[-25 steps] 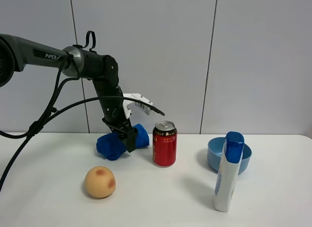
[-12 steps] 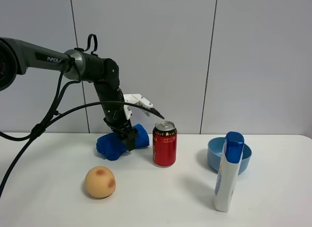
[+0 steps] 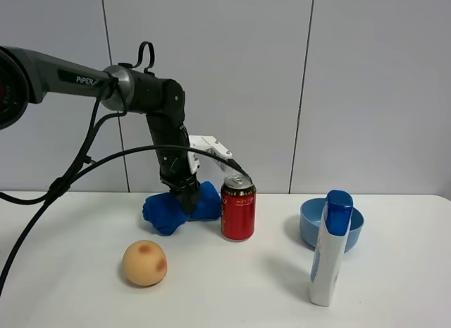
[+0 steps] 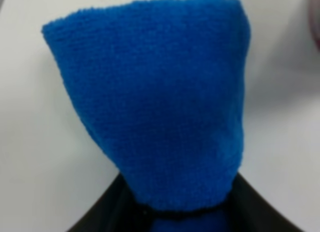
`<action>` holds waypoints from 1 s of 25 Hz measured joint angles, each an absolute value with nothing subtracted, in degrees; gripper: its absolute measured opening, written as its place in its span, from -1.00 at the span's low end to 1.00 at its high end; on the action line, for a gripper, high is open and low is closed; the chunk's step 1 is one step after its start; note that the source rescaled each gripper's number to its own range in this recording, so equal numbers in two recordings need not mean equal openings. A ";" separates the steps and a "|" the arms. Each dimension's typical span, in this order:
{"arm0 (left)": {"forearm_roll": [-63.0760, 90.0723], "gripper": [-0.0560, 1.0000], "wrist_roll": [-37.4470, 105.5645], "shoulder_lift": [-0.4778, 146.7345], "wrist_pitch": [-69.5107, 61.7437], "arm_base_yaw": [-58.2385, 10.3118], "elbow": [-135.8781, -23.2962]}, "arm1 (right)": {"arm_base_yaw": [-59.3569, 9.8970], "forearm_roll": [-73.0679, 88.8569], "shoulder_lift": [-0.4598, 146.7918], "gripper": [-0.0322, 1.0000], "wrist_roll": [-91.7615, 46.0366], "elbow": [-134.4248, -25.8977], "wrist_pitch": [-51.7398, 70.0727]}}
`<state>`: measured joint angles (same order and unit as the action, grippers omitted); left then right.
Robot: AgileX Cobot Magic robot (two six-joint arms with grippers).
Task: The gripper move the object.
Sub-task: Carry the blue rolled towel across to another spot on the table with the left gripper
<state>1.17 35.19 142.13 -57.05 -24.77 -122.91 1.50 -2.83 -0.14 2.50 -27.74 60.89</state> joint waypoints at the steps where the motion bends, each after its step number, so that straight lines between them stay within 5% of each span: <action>1: 0.75 -0.89 33.92 140.96 -57.92 -24.82 -122.91 | 1.50 -2.83 -0.14 1.00 2.50 -27.74 60.89; 15: -4.88 -0.89 8.04 114.42 -69.43 -25.56 -122.91 | 1.50 -2.83 -0.14 1.00 2.50 -27.74 60.89; 25: -15.31 -0.89 -19.62 95.02 -69.89 -32.77 -120.44 | 1.50 -2.83 -0.14 1.00 2.50 -27.74 60.89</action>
<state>-15.31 -19.62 95.02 -69.89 -32.77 -120.44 1.50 -2.83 -0.14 2.50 -27.74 60.89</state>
